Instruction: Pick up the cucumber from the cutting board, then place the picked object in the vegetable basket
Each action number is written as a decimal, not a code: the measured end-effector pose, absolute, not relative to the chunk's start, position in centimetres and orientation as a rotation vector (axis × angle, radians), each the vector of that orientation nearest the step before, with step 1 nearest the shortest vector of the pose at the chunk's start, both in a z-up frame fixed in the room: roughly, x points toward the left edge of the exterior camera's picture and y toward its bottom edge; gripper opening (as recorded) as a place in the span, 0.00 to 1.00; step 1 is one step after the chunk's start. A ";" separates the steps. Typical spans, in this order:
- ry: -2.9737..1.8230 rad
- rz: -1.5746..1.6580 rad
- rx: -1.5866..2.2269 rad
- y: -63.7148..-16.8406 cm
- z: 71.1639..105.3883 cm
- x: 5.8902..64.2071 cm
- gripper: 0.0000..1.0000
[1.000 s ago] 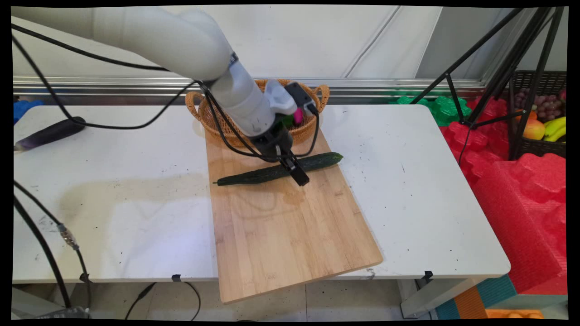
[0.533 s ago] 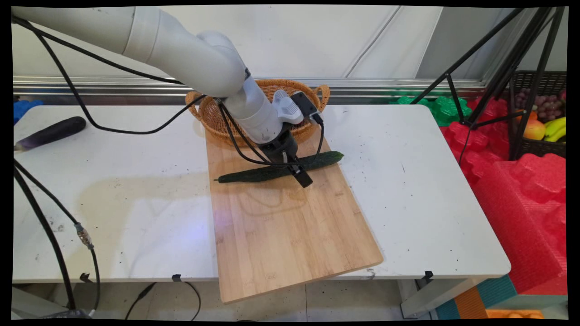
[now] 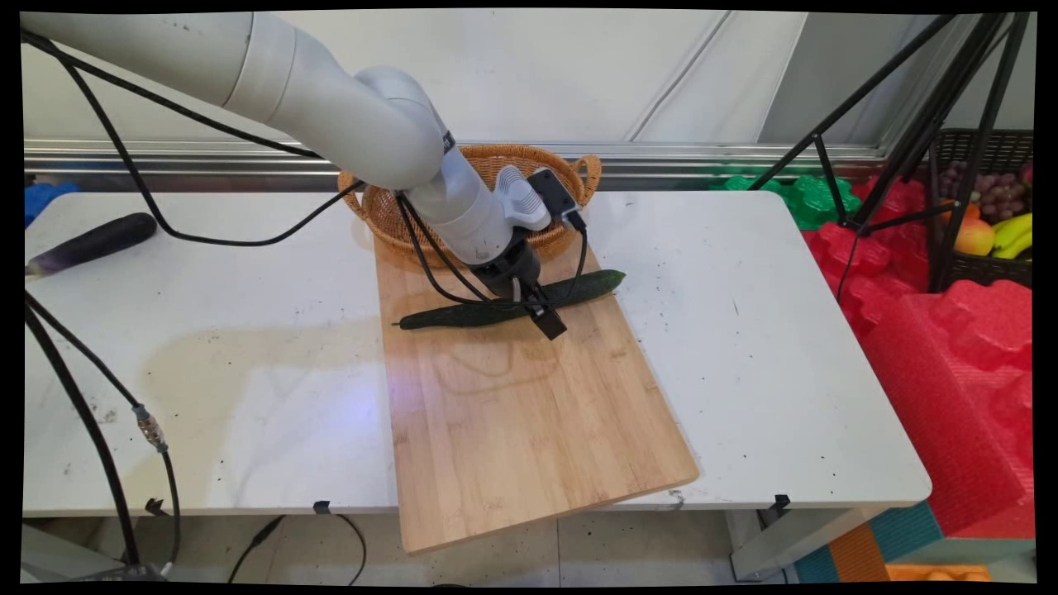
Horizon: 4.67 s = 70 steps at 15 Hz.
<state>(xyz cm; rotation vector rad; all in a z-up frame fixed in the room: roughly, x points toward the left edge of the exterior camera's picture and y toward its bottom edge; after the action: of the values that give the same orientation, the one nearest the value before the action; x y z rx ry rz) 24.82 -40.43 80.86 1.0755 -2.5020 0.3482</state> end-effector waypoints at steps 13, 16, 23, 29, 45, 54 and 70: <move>-2.491 0.415 1.062 -39.9 82.2 25.2 1.00; -2.498 0.424 1.059 -40.4 81.8 25.1 1.00; -2.527 0.467 1.043 -41.5 80.6 25.1 1.00; -2.557 0.462 1.040 -41.1 79.7 25.4 1.00; -2.495 0.445 1.106 -38.3 83.7 26.0 0.00; -2.327 0.442 1.176 -39.4 91.8 28.7 0.00; -2.237 0.585 1.393 -49.7 90.8 36.6 0.00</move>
<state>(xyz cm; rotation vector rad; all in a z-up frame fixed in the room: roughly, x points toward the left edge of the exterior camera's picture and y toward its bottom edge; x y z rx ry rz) 36.62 -49.75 90.83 1.3929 -2.2370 0.5850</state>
